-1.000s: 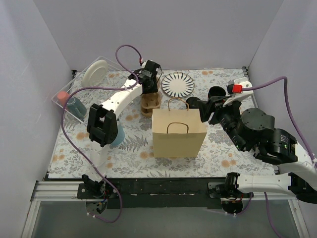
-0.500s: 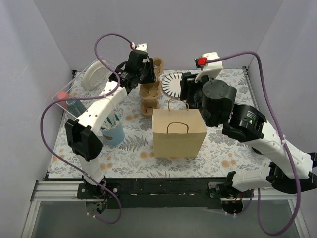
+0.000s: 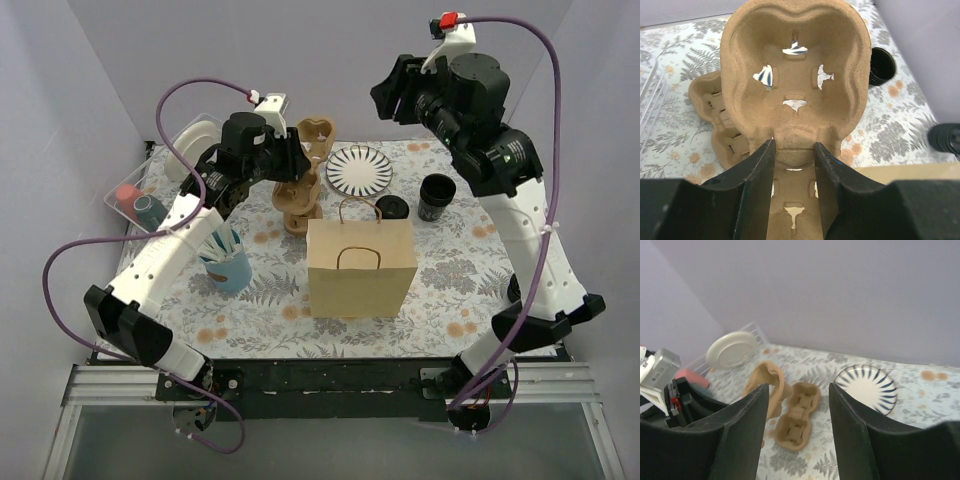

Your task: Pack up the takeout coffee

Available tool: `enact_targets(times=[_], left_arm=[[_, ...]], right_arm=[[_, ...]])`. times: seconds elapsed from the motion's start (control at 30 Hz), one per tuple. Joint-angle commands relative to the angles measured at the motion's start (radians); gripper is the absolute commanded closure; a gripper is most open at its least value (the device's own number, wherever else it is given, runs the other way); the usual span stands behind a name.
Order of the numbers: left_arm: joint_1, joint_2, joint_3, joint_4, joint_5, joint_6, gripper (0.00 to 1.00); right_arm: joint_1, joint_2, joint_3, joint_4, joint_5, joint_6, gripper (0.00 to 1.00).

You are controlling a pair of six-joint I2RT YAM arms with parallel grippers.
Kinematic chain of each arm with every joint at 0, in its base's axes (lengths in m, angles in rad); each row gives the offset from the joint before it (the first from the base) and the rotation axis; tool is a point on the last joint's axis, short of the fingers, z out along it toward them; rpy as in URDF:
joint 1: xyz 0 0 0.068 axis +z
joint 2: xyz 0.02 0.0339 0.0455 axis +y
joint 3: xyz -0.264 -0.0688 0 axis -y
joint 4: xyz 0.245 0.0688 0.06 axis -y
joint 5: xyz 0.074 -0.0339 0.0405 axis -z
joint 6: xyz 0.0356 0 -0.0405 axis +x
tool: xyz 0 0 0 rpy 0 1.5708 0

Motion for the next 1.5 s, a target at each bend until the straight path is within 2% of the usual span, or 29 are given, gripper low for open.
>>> enact_targets(times=[0.0, 0.17, 0.33, 0.47, 0.67, 0.83, 1.07, 1.27, 1.47], left_arm=[[0.007, -0.114, -0.031, 0.039, 0.13, 0.061, 0.74], [0.005, -0.191, -0.052, -0.004, 0.216, 0.102, 0.75], [0.004, -0.246, -0.026, -0.053, 0.265, 0.129, 0.77], [0.004, -0.263, 0.023, -0.09, 0.337, 0.106, 0.76], [0.004, -0.282, 0.034, -0.105, 0.474, 0.046, 0.77], [0.002, -0.309, 0.004, -0.096, 0.578, 0.055, 0.78], [0.002, -0.326, -0.058, -0.059, 0.74, 0.13, 0.79], [0.002, -0.342, -0.091, -0.068, 0.796, 0.245, 0.8], [0.002, -0.305, -0.057, -0.085, 0.837, 0.308, 0.83]], right_arm=[[-0.125, 0.086, 0.087, -0.131, -0.454, 0.092, 0.43], [-0.186, 0.126, 0.075, -0.195, -0.652, 0.086, 0.45], [-0.185, 0.084, -0.003, -0.167, -0.688, 0.099, 0.46], [-0.185, -0.018, -0.097, -0.076, -0.731, 0.134, 0.46], [-0.185, -0.055, -0.063, -0.051, -0.815, 0.227, 0.46], [-0.185, -0.1, -0.072, -0.038, -0.828, 0.287, 0.46], [-0.185, -0.169, -0.133, -0.096, -0.8, 0.249, 0.46], [-0.185, -0.25, -0.204, -0.148, -0.724, 0.208, 0.46], [-0.185, -0.337, -0.334, -0.199, -0.654, 0.168, 0.45]])
